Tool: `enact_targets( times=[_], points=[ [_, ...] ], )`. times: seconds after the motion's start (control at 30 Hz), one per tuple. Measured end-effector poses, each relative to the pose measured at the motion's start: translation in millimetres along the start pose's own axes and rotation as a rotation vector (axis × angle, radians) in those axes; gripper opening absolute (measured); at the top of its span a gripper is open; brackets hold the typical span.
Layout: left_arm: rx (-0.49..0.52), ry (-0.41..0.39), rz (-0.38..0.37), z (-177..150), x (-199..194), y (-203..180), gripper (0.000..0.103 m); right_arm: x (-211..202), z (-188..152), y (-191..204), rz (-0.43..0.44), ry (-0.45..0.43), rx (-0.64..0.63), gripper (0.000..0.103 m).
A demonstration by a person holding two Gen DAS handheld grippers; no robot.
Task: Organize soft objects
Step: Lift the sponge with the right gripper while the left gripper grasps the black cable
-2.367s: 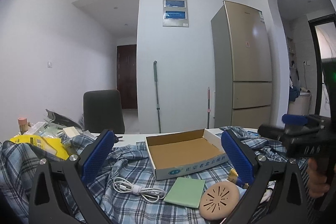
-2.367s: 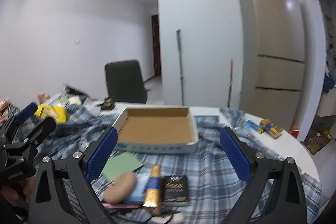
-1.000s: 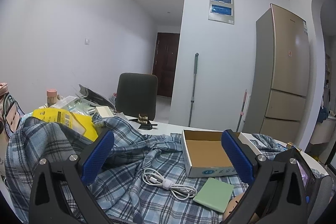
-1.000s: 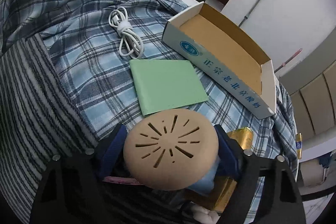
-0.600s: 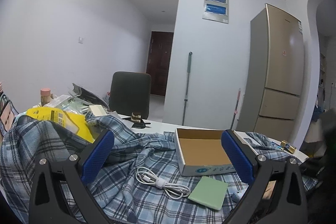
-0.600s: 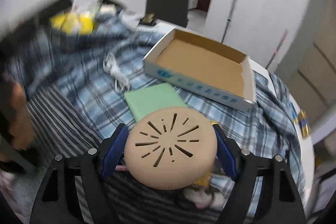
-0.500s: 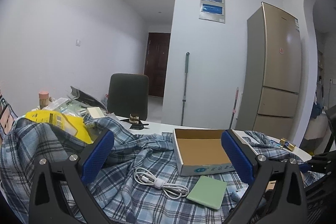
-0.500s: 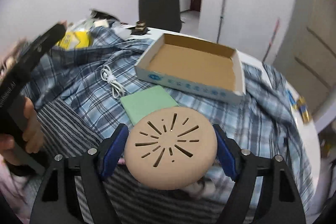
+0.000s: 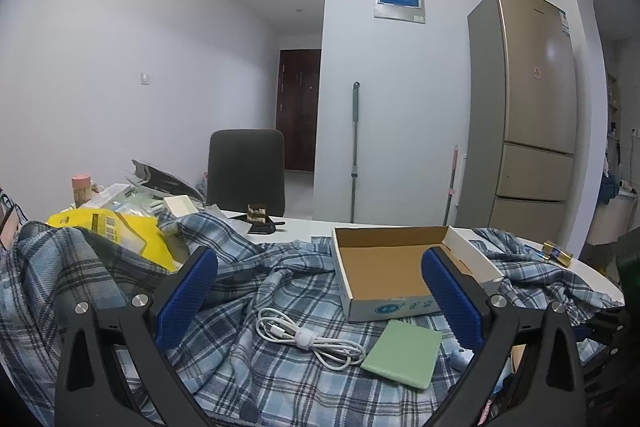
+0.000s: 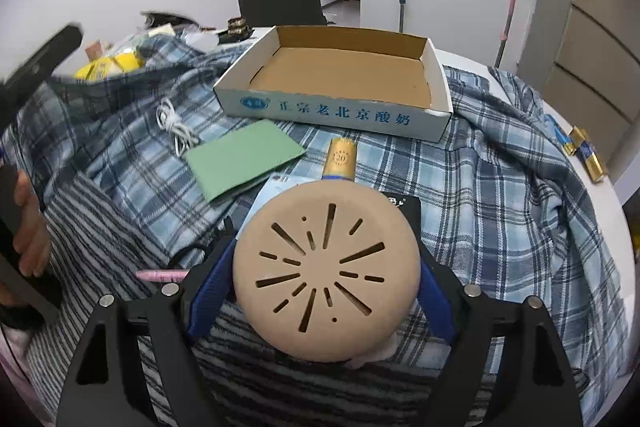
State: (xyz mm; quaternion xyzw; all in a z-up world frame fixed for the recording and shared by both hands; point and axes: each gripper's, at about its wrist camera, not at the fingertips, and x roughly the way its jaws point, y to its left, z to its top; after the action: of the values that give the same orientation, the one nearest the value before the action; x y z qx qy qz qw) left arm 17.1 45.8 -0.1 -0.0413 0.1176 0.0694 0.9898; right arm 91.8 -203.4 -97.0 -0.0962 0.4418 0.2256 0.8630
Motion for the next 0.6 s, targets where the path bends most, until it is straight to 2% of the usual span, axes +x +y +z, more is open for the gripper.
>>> enact_targets(
  times=[0.13,0.2,0.37,0.4,0.47,0.6],
  points=[
    [0.007,-0.003,-0.003,-0.3,-0.6,-1.5,0.103,1.7,-4.4,8.8,-0.11,0.004,-0.066,0.091],
    [0.007,-0.002,-0.003,-0.7,-0.8,-1.8,0.103,0.2,-5.9,10.4,-0.149,-0.007,-0.073,0.092],
    [0.01,0.002,-0.009,-0.8,-0.8,-3.6,0.103,-11.4,-2.1,3.3,-0.088,-0.037,-0.035,0.092],
    [0.013,0.004,-0.012,-0.9,-0.7,-4.6,0.103,-12.6,-1.7,2.4,-0.09,-0.042,-0.033,0.09],
    [0.022,0.005,-0.022,-1.1,-0.6,-6.5,0.103,-13.2,-1.5,3.4,-0.091,-0.046,-0.041,0.081],
    [0.05,0.014,-0.086,-1.5,-0.7,-12.0,0.103,-18.6,-3.5,1.4,-0.073,-0.067,-0.028,0.079]
  ],
)
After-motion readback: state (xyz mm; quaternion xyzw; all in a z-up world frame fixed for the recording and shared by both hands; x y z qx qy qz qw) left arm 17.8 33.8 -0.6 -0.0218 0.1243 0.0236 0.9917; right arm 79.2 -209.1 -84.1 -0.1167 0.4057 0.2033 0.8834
